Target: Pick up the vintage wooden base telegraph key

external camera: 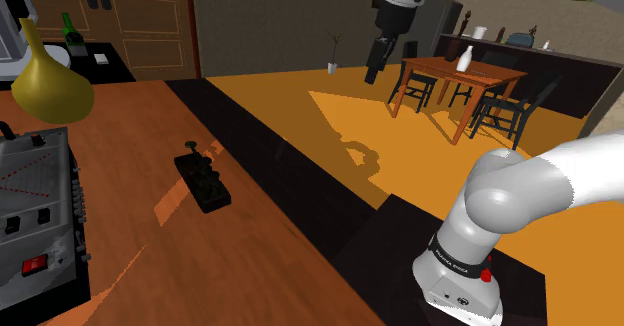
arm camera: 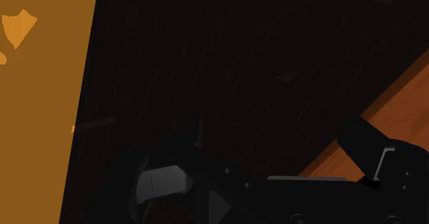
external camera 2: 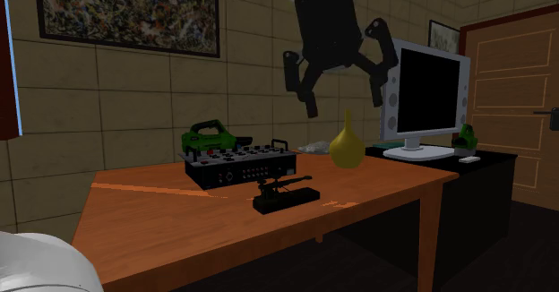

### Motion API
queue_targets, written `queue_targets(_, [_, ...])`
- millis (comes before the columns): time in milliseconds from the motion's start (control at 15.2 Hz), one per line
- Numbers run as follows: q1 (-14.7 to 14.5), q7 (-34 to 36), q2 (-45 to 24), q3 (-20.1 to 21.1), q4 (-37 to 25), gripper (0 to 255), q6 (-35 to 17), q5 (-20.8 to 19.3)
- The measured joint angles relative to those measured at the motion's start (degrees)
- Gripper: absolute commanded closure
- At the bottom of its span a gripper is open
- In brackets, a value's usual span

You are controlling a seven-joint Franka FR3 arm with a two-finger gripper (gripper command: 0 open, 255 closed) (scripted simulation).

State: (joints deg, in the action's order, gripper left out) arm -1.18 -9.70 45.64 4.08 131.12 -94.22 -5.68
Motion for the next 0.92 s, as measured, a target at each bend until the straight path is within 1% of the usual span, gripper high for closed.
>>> queue_targets(132, [-0.04,0.67,-0.43,0.42,0.14,0,-0.44,0.30])
queue_targets(330, [-0.30,4.47,-2.84,3.00,0.07,0,-2.03,1.94])
queue_targets(528, [-0.64,9.64,-7.15,6.63,-0.60,0,-4.85,3.86])
queue_targets(792, [-0.58,15.31,-12.77,10.21,-1.21,0,-9.02,5.33])
queue_targets(924, [-0.45,18.32,-16.35,12.17,-2.84,0,-10.57,5.74])
